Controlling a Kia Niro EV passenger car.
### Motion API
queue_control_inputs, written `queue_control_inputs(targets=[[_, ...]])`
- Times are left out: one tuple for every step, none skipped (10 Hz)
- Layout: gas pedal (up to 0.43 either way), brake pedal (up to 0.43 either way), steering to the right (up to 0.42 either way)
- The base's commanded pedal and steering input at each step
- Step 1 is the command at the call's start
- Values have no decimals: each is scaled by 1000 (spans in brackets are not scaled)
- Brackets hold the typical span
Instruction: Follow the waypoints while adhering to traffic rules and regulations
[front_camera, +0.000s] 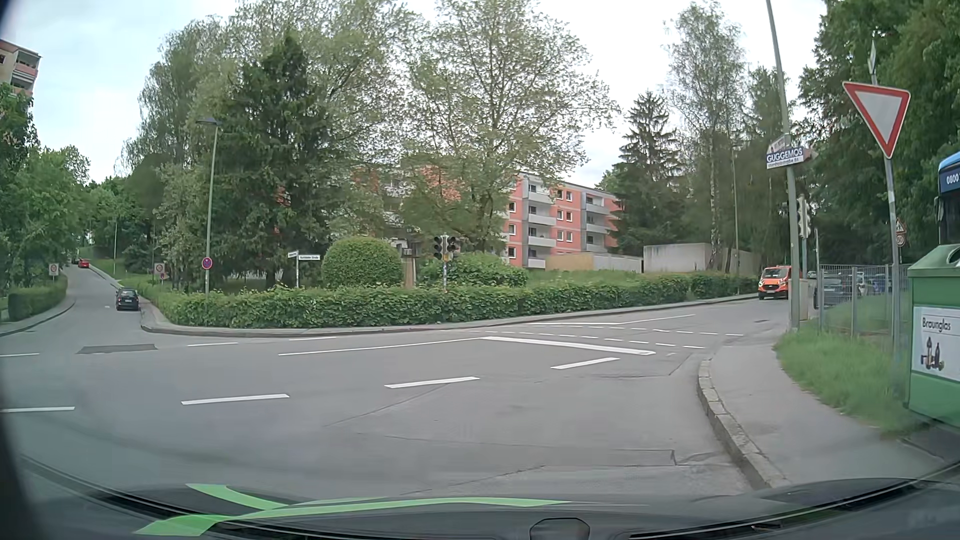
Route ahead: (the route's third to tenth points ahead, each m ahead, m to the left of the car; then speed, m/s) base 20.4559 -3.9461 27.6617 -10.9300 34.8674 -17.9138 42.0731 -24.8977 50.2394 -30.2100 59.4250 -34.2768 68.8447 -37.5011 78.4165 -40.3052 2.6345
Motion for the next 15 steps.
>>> queue_control_inputs(targets=[[0, 61, 52], [0, 61, 52], [0, 67, 52], [0, 67, 53], [0, 67, 55], [0, 67, 55], [0, 67, 55], [0, 67, 55], [0, 67, 54], [0, 67, 54], [28, 67, 54], [39, 67, 54], [39, 67, 54], [39, 61, 54], [39, 61, 54]])
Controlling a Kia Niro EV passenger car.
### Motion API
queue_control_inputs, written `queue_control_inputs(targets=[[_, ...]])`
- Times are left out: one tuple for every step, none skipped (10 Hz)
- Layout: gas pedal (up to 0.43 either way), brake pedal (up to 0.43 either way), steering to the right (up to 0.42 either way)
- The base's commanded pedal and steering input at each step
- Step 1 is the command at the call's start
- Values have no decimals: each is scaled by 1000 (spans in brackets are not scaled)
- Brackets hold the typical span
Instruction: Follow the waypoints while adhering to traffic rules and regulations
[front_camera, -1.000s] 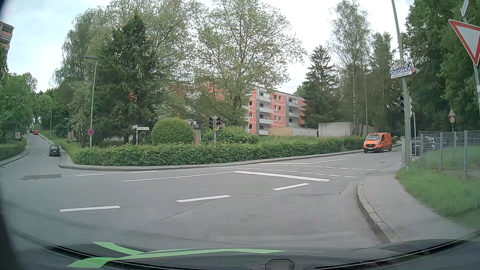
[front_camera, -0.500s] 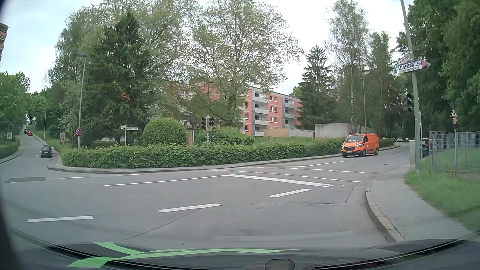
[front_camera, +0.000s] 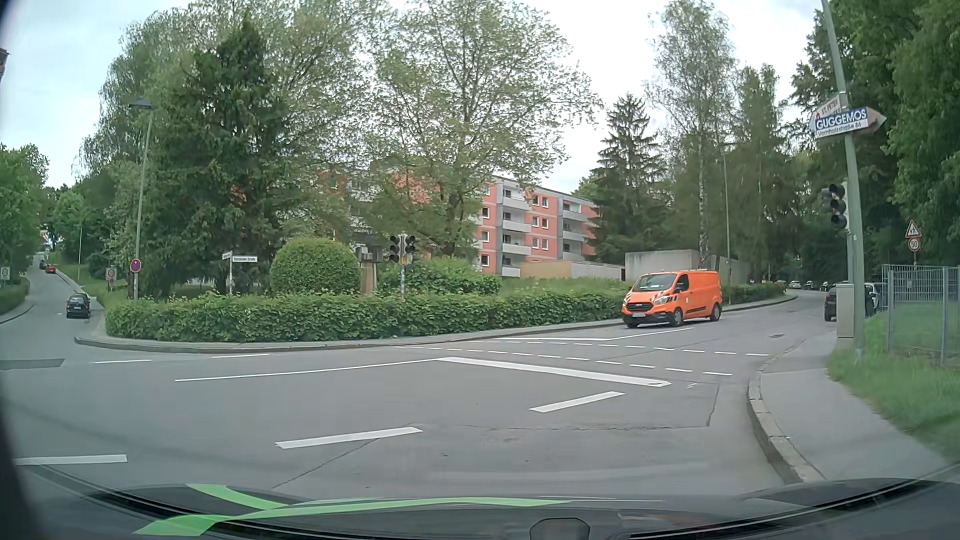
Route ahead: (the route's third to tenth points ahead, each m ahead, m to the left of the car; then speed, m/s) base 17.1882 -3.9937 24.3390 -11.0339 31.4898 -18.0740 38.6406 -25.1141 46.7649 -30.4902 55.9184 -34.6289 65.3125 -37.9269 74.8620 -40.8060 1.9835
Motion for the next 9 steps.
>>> queue_control_inputs(targets=[[59, 61, 52], [87, 61, 49], [87, 61, 48], [87, 61, 50], [87, 61, 55], [87, 61, 60], [87, 61, 63], [87, 61, 63], [98, 61, 64]])
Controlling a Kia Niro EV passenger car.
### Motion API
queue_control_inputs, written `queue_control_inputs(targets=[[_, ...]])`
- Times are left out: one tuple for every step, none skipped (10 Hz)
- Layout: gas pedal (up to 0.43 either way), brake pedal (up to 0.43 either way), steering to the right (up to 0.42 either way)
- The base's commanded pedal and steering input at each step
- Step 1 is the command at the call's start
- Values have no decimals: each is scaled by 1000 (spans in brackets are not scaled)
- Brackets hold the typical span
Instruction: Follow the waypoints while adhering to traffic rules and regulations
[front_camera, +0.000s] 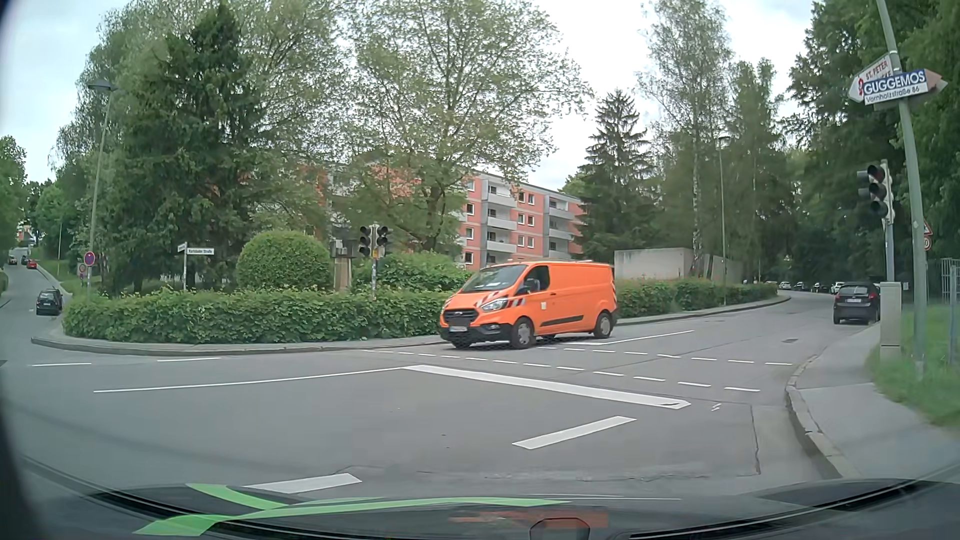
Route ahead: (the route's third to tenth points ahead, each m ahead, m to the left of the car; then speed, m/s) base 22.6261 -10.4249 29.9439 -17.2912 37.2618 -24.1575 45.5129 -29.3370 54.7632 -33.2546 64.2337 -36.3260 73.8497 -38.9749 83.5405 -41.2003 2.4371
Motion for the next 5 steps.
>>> queue_control_inputs(targets=[[98, 79, 72], [98, 12, 83], [98, 61, 92], [98, 0, 99], [98, 0, 104]])
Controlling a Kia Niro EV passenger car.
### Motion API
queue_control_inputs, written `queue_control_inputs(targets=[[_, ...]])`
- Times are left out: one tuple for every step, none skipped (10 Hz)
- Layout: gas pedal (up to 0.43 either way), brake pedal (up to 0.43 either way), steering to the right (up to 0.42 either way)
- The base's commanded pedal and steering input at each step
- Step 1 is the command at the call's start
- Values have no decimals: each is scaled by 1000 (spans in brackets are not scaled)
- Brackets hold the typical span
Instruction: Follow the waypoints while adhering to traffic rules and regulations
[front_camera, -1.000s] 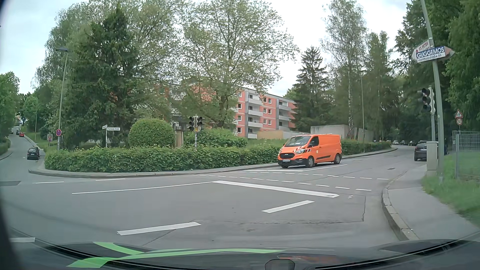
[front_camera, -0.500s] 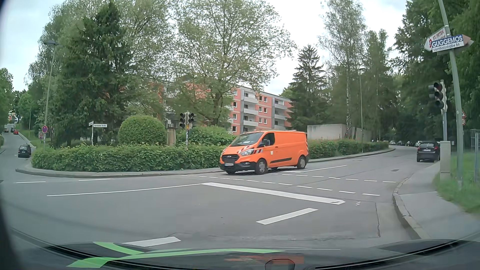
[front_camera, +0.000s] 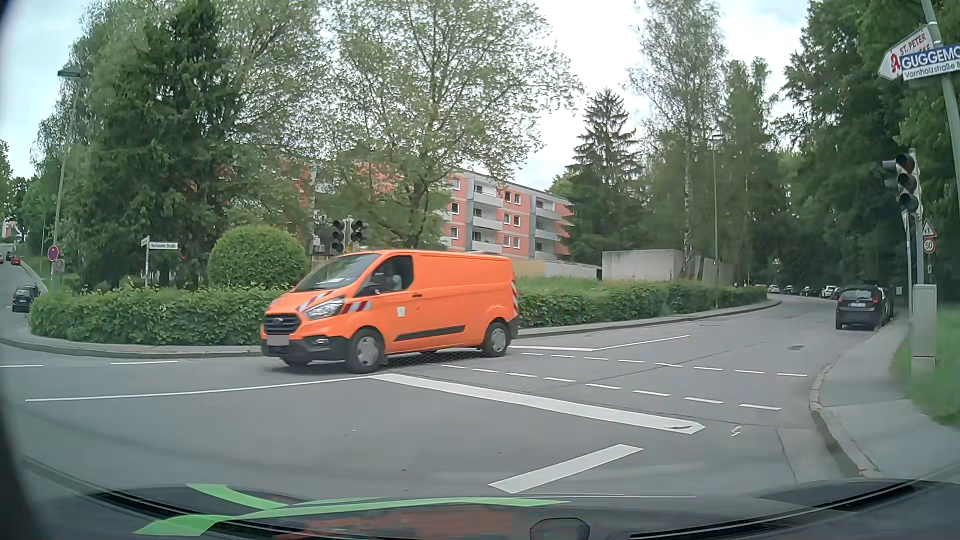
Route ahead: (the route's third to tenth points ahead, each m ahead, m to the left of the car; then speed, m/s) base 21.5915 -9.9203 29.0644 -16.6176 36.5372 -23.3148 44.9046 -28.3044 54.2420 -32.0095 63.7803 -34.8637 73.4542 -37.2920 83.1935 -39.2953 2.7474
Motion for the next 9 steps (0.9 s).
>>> queue_control_inputs(targets=[[110, 0, 108], [110, 0, 111], [157, 0, 120], [228, 0, 131], [228, 0, 135], [287, 0, 139], [287, 0, 146], [287, 0, 148], [228, 0, 148]])
